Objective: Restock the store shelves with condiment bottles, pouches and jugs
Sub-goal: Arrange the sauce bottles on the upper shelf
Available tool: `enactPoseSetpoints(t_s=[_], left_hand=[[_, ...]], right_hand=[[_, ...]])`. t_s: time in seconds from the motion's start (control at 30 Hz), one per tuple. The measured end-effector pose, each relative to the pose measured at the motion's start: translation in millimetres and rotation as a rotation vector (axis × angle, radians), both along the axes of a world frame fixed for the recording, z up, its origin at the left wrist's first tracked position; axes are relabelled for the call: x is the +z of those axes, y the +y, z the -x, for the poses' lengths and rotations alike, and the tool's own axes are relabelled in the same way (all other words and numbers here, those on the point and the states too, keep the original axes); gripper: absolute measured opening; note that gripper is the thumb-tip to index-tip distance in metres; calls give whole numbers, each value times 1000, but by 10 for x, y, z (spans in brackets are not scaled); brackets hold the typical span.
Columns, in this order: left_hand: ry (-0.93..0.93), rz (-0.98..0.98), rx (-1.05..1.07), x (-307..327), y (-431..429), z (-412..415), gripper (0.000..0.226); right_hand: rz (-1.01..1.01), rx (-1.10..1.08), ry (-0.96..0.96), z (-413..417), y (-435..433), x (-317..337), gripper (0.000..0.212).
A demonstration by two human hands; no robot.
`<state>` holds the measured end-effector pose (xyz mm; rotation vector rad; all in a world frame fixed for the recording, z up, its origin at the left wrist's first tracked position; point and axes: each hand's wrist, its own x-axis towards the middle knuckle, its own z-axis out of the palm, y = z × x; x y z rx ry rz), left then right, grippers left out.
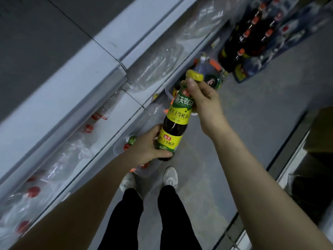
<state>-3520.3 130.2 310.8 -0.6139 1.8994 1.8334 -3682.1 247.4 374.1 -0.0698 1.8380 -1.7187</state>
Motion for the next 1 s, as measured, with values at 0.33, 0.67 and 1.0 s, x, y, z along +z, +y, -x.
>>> enactPoseSetpoints(t_s=[0.33,0.67,1.0], left_hand=[[162,79,269,1632,85,-80,83],[388,277,487,3080,-140,-141,77],[542,473,663,4091,-325,-590,99]], right_hand=[[160,227,65,-418,13,1408,17],[205,453,316,-500,-156,2710,43],[317,627,437,-691,-626,3741,51]])
